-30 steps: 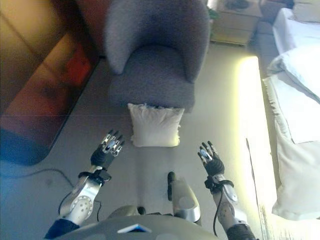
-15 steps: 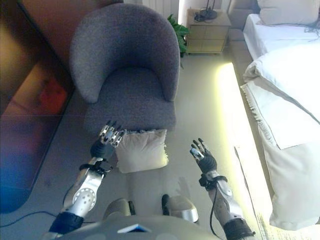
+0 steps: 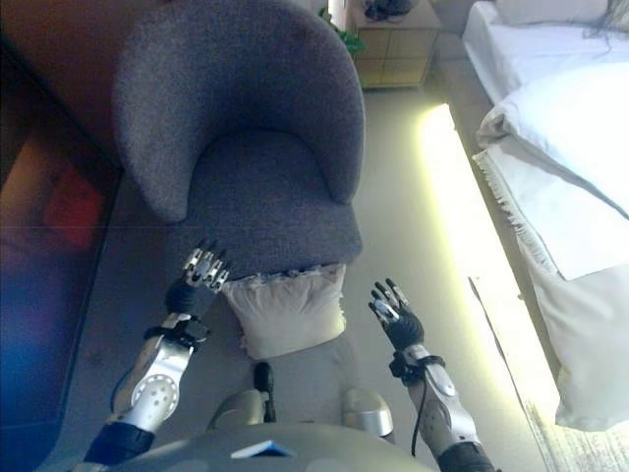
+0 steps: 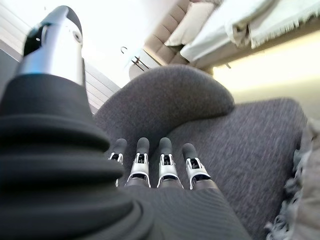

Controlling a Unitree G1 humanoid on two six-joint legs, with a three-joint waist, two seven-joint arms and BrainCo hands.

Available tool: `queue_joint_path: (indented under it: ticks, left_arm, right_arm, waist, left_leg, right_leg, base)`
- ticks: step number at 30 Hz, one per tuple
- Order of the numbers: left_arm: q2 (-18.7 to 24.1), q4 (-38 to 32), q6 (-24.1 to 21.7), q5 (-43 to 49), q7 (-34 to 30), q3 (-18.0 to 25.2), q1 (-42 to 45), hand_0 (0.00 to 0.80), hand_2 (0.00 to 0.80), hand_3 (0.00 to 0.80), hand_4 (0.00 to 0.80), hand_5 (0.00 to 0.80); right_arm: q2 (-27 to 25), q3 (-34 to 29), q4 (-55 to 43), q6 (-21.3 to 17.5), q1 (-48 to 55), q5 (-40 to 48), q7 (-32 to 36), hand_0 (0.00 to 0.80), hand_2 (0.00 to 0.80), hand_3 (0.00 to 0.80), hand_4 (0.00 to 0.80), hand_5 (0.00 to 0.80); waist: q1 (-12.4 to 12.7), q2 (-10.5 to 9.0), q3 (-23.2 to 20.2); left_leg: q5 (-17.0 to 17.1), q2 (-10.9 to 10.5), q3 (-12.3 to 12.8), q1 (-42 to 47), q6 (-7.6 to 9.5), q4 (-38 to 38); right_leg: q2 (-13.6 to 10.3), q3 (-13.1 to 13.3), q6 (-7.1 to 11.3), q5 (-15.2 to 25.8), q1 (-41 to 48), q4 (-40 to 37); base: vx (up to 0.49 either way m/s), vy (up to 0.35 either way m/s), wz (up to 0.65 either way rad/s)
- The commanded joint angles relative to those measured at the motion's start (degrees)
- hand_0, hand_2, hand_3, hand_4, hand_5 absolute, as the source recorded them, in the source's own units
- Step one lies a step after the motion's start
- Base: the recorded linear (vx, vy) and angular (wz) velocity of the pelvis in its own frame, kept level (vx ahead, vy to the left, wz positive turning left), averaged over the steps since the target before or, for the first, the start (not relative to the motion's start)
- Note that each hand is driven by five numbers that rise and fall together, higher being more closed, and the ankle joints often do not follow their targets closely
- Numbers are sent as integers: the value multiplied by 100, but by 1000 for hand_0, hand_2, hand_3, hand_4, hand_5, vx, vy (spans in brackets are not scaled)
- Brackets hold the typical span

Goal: Pick up the cushion and take it to the sofa

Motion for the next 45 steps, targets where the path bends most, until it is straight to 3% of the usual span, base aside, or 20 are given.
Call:
queue_joint_path:
  ticks: [1, 4, 6, 8, 10, 11, 13, 14, 17, 18, 21, 22, 25, 27, 31, 33, 36, 38, 40, 45]
  left_arm:
    - [22, -344, -165, -135, -174, 191, 112, 0, 0, 0, 0, 0]
    - [72, -288, -136, -15, -188, 189, 154, 0, 0, 0, 0, 0]
    - [128, -247, -109, -39, -213, 184, 123, 0, 0, 0, 0, 0]
    - [119, -180, -40, -91, -310, 217, 103, 0, 0, 0, 0, 0]
    - [127, -188, -13, -8, -404, 262, 96, 0, 0, 0, 0, 0]
    - [159, -259, -13, -36, -420, 258, 88, 0, 0, 0, 0, 0]
    - [227, -367, -50, -74, -375, 231, 92, 0, 0, 0, 0, 0]
    - [252, -381, -131, -81, -347, 193, 80, 0, 0, 0, 0, 0]
    - [301, -455, -300, -123, -304, 167, 160, 0, 0, 0, 0, 0]
    - [304, -477, -339, -126, -337, 193, 196, 0, 0, 0, 0, 0]
    - [210, -388, -419, -53, -419, 288, 329, 0, 0, 0, 0, 0]
    - [142, -338, -375, -120, -344, 349, 356, 0, 0, 0, 0, 0]
    - [58, -460, -244, -103, -250, 459, 376, 0, 0, 0, 0, 0]
    - [-4, -437, -224, 5, -195, 464, 323, 0, 0, 0, 0, 0]
    - [-102, -362, -144, 138, -33, 420, 243, 0, 0, 0, 0, 0]
    - [-107, -265, -172, 346, 88, 381, 222, 0, 0, 0, 0, 0]
    - [-73, -223, -151, 469, 214, 361, 162, 0, 0, 0, 0, 0]
    - [-55, -159, -104, 537, 154, 372, 57, 0, 0, 0, 0, 0]
    - [-51, 111, -231, 766, 78, 333, -84, 0, 0, 0, 0, 0]
    - [22, 117, -214, 586, -8, 346, -79, 0, 0, 0, 0, 0]
  right_arm:
    - [-41, -38, -323, -237, -126, 66, -154, 0, 0, 0, 0, 0]
    - [94, -38, -324, -331, -154, 164, -268, 0, 0, 0, 0, 0]
    - [201, -24, -338, -387, -66, 92, -348, 0, 0, 0, 0, 0]
    - [255, -2, -183, -418, -72, 39, -419, 0, 0, 0, 0, 0]
    - [245, -13, -116, -400, -16, 7, -430, 0, 0, 0, 0, 0]
    - [211, -49, -157, -398, 104, 6, -350, 0, 0, 0, 0, 0]
    - [173, -86, -232, -395, 270, 36, -248, 0, 0, 0, 0, 0]
    - [150, -77, -241, -411, 285, 68, -203, 0, 0, 0, 0, 0]
    - [34, -55, -250, -210, 88, 217, -163, 0, 0, 0, 0, 0]
    - [10, -50, -231, -126, -2, 243, -150, 0, 0, 0, 0, 0]
    - [13, -105, 17, 167, -279, 212, -79, 0, 0, 0, 0, 0]
    - [4, -97, -24, 265, -354, 178, -118, 0, 0, 0, 0, 0]
    - [-95, -16, -219, 298, -360, 252, -134, 0, 0, 0, 0, 0]
    - [-109, 7, -163, 192, -359, 177, -78, 0, 0, 0, 0, 0]
    - [-161, -44, -30, -19, -348, 15, 64, 0, 0, 0, 0, 0]
    - [-181, -45, -7, -108, -380, -50, 97, 0, 0, 0, 0, 0]
    - [-248, -39, -64, -254, -460, -170, 15, 0, 0, 0, 0, 0]
    - [-268, -84, -92, -387, -477, -134, -29, 0, 0, 0, 0, 0]
    - [-242, -158, -84, -442, -475, -177, -85, 0, 0, 0, 0, 0]
    - [-143, -163, -190, -232, -487, -198, -23, 0, 0, 0, 0, 0]
  waist:
    - [55, 48, -205]
    - [105, 58, -281]
    - [99, 245, -272]
    - [77, 328, -215]
    - [53, 281, -201]
    - [4, 196, -189]
    - [-99, 86, -112]
    - [-155, -37, -82]
    - [-197, -214, 34]
    - [-183, -233, 50]
    - [-145, -267, -35]
    - [-151, -247, -100]
    - [-159, -242, -214]
    - [-170, -232, -282]
    - [-161, -205, -301]
    - [-103, -150, -291]
    - [93, 50, -231]
    - [187, 96, -132]
    - [180, 87, -173]
    - [197, 198, -261]
  left_leg:
    - [-228, 270, -222, -500, 147, 569]
    - [-332, 55, -202, -293, 412, 388]
    - [-429, 0, -147, -59, 547, 251]
    - [-557, -40, -80, 89, 574, 339]
    - [-642, -142, -55, 163, 562, 415]
    - [-701, -204, -48, 178, 524, 458]
    - [-807, -237, -28, 258, 470, 509]
    - [-904, -256, -3, 291, 394, 533]
    - [-1159, -68, 81, 467, 245, 617]
    - [-1205, 11, 99, 528, 215, 634]
    - [-1249, 315, 89, 717, 137, 728]
    - [-1070, 503, 49, 768, 35, 815]
    - [-561, 884, 34, 709, -106, 1259]
    - [-254, 1018, 48, 577, -154, 1702]
    - [-16, 1009, 27, 125, -146, 2419]
    - [-77, 820, -101, 96, -94, 1986]
    - [7, 495, -488, 87, -126, 574]
    - [150, 499, -416, -177, -228, 480]
    - [-118, 454, -349, -67, -181, 417]
    - [-206, 408, -25, 291, -78, 94]
  right_leg:
    - [207, -203, 55, 776, -200, 563]
    - [81, -280, 256, 1412, -471, 1614]
    - [74, -448, 181, 1795, -974, 3139]
    - [65, -567, 24, 1905, -1451, 3633]
    - [-87, -707, -49, 1884, -1594, 3051]
    - [-189, -706, -29, 1876, -1595, 2223]
    - [-344, -636, 64, 2000, -1506, 1275]
    - [-513, -539, 191, 2200, -1535, 429]
    - [-764, -398, 487, 2722, -1542, -677]
    - [-768, -372, 526, 2762, -1568, -707]
    - [-633, -288, 553, 2462, -1405, -629]
    - [-473, -227, 519, 2260, -1331, -519]
    - [-210, -300, 272, 1974, -1190, -400]
    - [-60, -410, 61, 1843, -1090, -367]
    - [123, -570, -221, 1590, -852, -285]
    - [138, -568, -194, 1522, -779, -297]
    - [183, -598, -96, 1376, -639, -361]
    - [121, -741, -77, 1270, -468, -392]
    - [-78, -946, 3, 1287, -418, -415]
    - [-338, -1242, 185, 1272, -343, -345]
  base:
    - [284, 158, -8]
    - [263, 196, -3]
    - [255, 268, -12]
    - [286, 189, -14]
    - [323, 35, -7]
    - [337, -92, -6]
    - [326, -180, -10]
    - [319, -254, -1]
    - [334, -276, 2]
    - [326, -245, 8]
    - [395, -244, 14]
    - [392, -228, 36]
    - [321, -216, 38]
    - [256, -199, 21]
    - [186, -87, 15]
    - [161, 105, 11]
    - [112, 197, -6]
    - [15, 159, -4]
    - [23, 147, -4]
    - [64, 142, -16]
